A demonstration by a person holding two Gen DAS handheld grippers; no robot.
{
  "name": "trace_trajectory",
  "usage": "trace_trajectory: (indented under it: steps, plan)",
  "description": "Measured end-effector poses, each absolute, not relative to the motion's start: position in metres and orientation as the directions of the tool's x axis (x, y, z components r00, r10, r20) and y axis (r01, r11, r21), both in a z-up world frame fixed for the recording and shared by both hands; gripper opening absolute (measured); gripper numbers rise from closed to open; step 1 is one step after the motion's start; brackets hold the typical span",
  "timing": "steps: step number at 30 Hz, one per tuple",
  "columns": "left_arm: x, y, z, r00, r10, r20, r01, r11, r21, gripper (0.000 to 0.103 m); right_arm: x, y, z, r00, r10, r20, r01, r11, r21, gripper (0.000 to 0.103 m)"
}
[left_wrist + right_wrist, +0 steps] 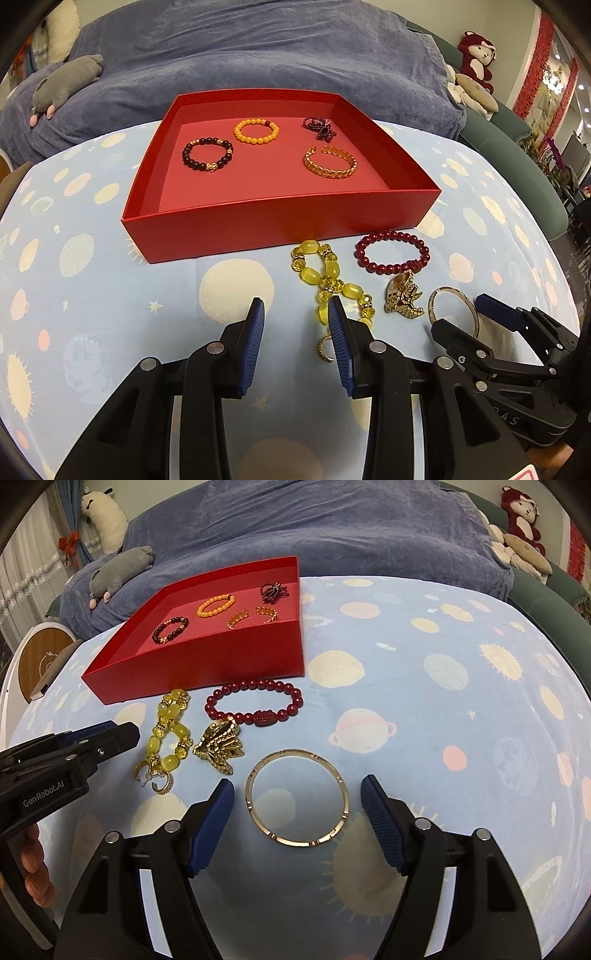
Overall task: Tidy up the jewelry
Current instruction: 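Lower the right tool onto the thin gold hoop bangle and close it, then grasp the yellow amber chain bracelet with the left tool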
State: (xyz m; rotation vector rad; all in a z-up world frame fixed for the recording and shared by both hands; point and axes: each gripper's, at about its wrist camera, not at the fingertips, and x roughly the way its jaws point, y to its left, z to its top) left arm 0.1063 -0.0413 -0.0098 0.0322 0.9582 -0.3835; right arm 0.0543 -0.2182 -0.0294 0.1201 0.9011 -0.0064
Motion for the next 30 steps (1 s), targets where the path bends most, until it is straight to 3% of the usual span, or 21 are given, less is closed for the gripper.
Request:
trace_trajectory:
  steps: [1,23,26,28,30]
  plan:
    - [0.106,-0.042,-0.010,0.513,-0.307,-0.802,0.335,0.931,-0.143,0.034,0.055,-0.216,-0.030,0.624,0.019,-0.781,0.056,0.996,0.069,0.055]
    - [0.107,-0.075,-0.023,0.526,-0.320,-0.788,0.400,0.911,-0.103,0.039,0.032,-0.237,-0.021,0.612,0.039,-0.790,0.097,0.987,0.124,0.055]
    - [0.108,-0.076,-0.023,0.534,-0.325,-0.781,0.406,0.908,-0.100,0.030,0.031,-0.238,-0.020,0.614,0.043,-0.788,0.100,0.986,0.132,0.055]
    - [0.110,-0.076,-0.026,0.522,-0.326,-0.788,0.406,0.908,-0.107,0.009,0.031,-0.239,-0.020,0.614,0.046,-0.788,0.100,0.986,0.136,0.055]
    - [0.110,-0.075,-0.027,0.524,-0.323,-0.788,0.410,0.907,-0.099,0.008,0.032,-0.240,-0.020,0.613,0.051,-0.788,0.102,0.984,0.143,0.055]
